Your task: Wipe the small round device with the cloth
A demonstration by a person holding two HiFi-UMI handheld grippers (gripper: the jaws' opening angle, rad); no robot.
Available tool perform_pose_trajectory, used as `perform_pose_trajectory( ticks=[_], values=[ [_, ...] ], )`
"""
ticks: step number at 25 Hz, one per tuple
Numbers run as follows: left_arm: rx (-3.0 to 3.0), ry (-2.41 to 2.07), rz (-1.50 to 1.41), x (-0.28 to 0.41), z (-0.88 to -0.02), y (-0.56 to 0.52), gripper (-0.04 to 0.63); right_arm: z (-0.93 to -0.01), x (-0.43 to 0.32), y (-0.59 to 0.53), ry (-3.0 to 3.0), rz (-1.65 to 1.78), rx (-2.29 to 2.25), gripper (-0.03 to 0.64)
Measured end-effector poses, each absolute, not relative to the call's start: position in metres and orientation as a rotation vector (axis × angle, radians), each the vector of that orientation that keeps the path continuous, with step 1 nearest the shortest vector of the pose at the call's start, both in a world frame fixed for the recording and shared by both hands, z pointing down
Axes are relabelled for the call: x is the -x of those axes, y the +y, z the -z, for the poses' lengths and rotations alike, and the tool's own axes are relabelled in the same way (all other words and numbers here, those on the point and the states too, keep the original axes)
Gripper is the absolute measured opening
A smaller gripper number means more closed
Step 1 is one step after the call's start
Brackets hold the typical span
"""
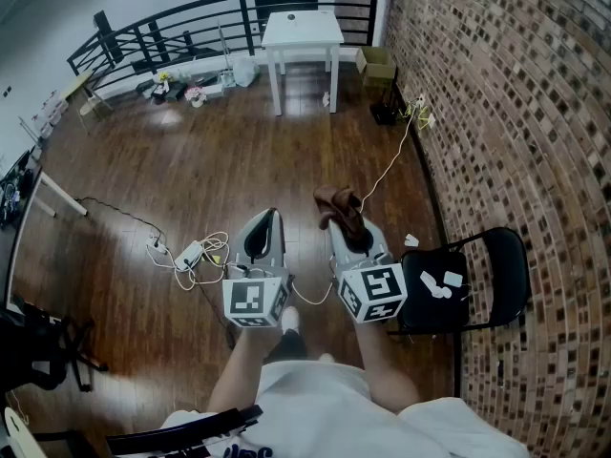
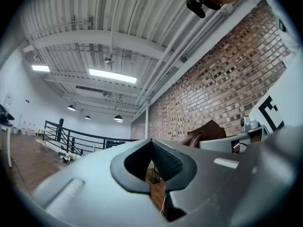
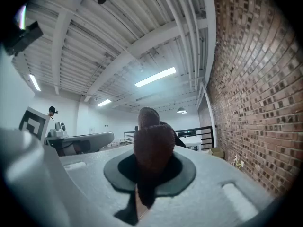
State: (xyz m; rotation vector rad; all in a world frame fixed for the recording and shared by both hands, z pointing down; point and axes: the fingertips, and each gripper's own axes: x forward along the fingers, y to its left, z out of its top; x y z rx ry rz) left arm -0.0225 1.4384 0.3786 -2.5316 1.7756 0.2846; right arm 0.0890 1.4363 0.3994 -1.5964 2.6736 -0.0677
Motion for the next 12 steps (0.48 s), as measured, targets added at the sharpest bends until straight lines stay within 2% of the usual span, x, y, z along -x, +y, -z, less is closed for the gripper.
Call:
perform_pose_trajectory(
  ticks=[12],
  values=[
    [2.501,1.823,-0.3,0.125,-0.362,1.292,0.015,-0.384,0.015,1.308,2.689,-0.021,1.574,0.029]
  ],
)
